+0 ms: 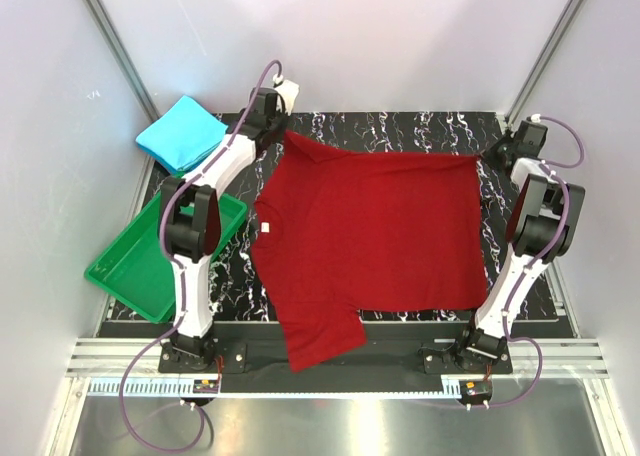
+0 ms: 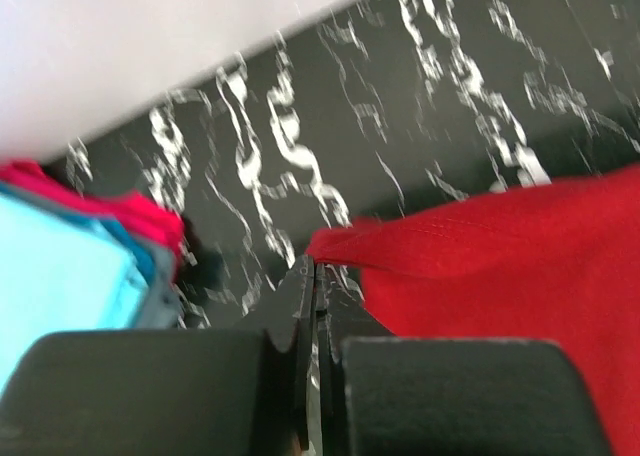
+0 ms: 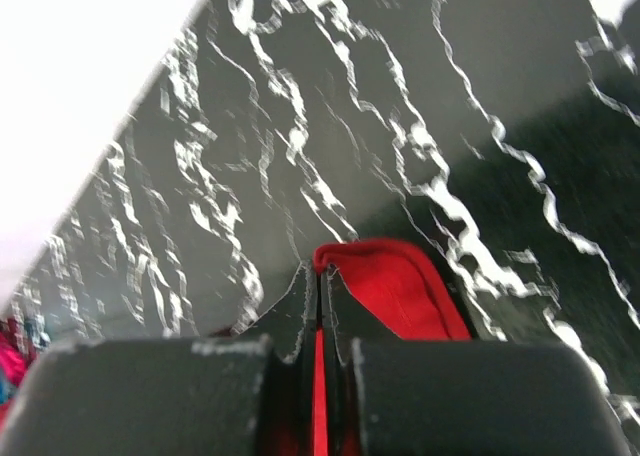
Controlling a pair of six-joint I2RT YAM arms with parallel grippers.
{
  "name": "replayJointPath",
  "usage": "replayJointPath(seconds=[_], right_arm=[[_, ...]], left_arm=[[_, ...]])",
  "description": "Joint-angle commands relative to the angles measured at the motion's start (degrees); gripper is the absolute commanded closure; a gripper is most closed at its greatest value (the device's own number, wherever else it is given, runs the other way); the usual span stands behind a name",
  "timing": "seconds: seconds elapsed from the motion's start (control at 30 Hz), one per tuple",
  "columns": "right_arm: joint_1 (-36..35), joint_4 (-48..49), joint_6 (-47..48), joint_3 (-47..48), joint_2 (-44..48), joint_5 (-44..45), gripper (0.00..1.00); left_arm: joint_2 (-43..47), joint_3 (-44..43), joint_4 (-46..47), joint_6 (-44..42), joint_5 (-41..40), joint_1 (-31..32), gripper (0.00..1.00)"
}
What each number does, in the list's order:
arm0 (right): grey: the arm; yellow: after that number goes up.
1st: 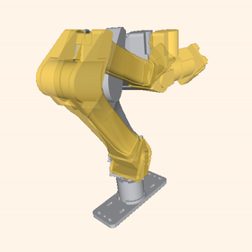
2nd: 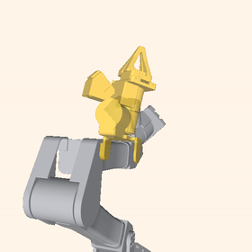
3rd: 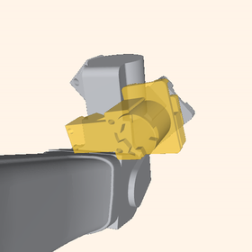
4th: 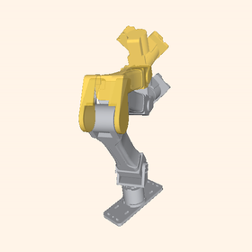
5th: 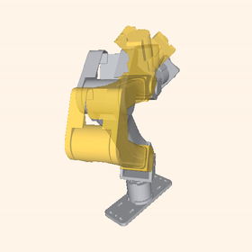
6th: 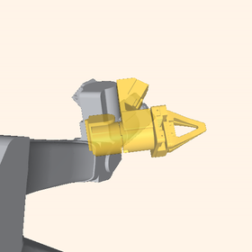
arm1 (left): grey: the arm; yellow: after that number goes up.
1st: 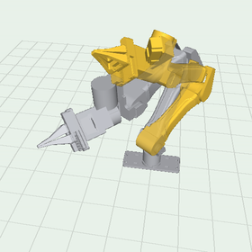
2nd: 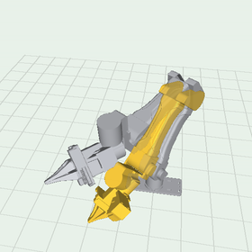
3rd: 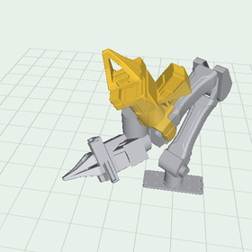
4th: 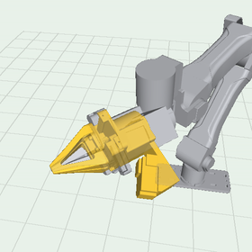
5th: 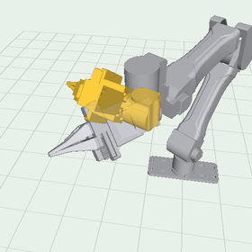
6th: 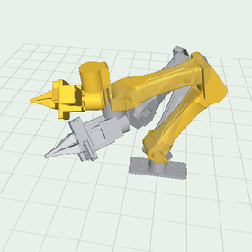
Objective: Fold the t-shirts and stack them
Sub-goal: Flatten the tshirt out, then fold the tshirt
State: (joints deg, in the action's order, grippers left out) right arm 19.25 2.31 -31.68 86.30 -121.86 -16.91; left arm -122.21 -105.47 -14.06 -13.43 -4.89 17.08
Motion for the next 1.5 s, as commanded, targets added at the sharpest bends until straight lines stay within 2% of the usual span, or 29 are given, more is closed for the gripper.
replayJointPath(seconds=[0.0, 0.23, 0.53, 0.6, 0.87, 1.1, 1.33, 1.47], right_arm=[[0.2, -3.8, 3.6, -1.3, 5.4, 2.3, 1.00], [0.2, -6.5, 4.2, -5.1, 10.6, 6.5, 1.00], [0.3, -7.7, 4.2, -12.1, 14.3, 8.3, 1.00], [0.3, -8.1, 3.7, -13.0, 13.8, 8.2, 1.00], [0.3, -8.0, 3.5, -14.8, 12.5, 7.9, 1.00], [0.2, -8.0, 3.0, -16.0, 13.5, 9.0, 1.00], [0.2, -9.0, 2.9, -16.7, 16.8, 11.0, 1.00], [0.3, -10.4, 3.3, -17.0, 18.3, 11.5, 1.00]], left_arm=[[7.2, 2.1, -2.2, 4.0, 0.9, 0.4, 1.00], [15.9, 9.8, -5.3, 6.7, 0.5, 0.5, 1.00], [22.4, 20.2, -8.3, 13.2, 3.2, 0.6, 1.00], [23.2, 22.0, -8.3, 15.4, 3.3, 0.9, 1.00], [21.1, 28.7, -8.3, 15.7, 4.4, 2.6, 1.00], [21.3, 30.7, -8.0, 16.5, 3.5, 3.6, 1.00], [24.7, 29.3, -10.6, 17.1, -1.9, 3.7, 1.00], [25.7, 28.7, -12.8, 17.8, -0.4, 3.7, 1.00]])
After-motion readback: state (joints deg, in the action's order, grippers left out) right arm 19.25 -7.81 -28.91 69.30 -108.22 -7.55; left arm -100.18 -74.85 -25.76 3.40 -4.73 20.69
